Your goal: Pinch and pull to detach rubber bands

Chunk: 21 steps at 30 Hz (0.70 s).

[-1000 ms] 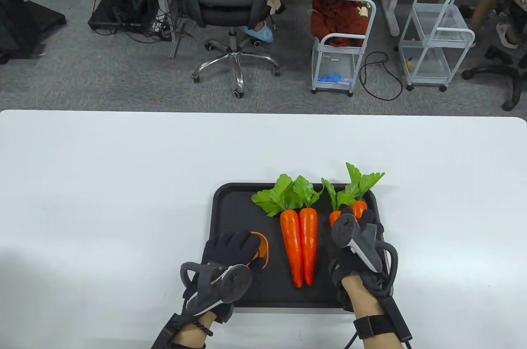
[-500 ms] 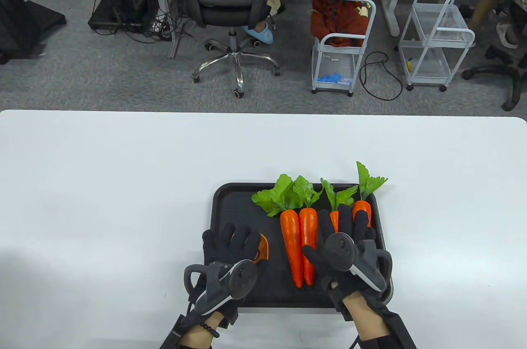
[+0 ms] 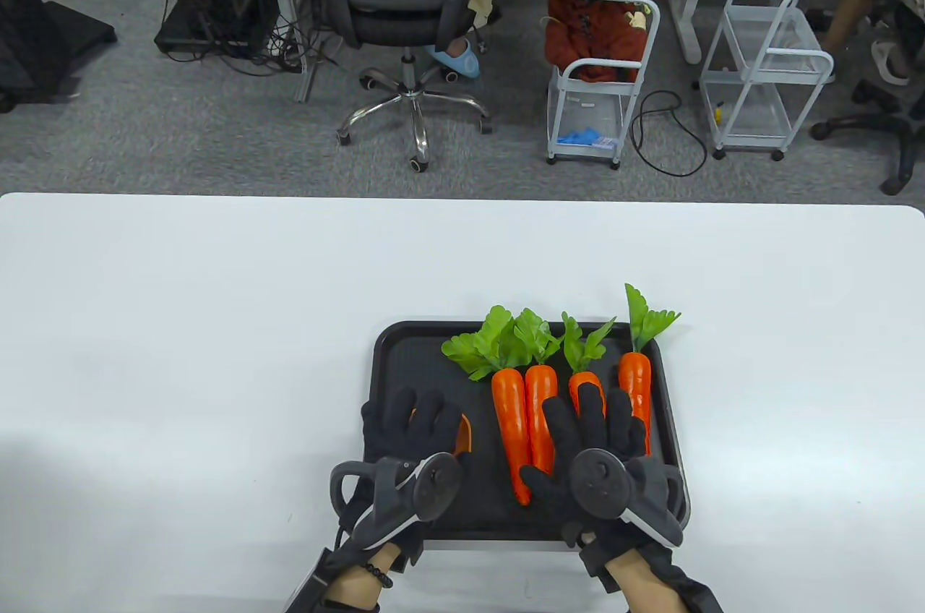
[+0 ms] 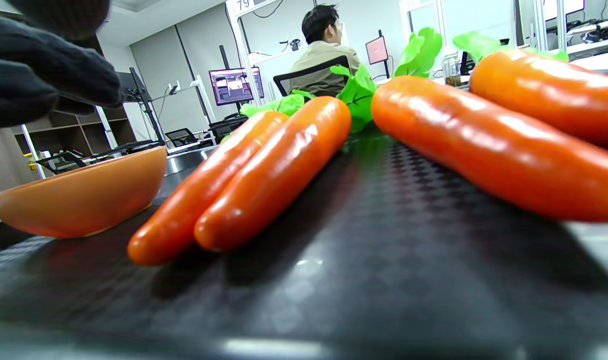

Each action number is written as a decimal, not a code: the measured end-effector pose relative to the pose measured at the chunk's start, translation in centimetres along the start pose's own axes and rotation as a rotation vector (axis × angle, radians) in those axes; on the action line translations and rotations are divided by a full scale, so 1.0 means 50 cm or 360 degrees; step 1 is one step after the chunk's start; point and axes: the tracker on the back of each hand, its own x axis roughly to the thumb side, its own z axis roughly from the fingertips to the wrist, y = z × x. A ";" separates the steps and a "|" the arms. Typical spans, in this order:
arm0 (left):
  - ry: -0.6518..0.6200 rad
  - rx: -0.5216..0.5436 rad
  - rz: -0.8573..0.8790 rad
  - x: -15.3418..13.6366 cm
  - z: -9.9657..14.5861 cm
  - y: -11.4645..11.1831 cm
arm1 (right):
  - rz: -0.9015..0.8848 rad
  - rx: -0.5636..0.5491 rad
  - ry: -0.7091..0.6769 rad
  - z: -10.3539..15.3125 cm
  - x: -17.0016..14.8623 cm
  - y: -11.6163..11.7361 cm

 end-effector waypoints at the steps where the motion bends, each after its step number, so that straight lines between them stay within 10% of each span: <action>1: -0.0003 -0.0001 -0.0002 0.001 0.000 -0.001 | -0.0010 0.0005 -0.0006 0.002 -0.001 0.002; 21: -0.0036 0.0011 -0.0009 0.006 0.011 0.001 | -0.0119 -0.0004 0.0003 0.018 -0.014 0.003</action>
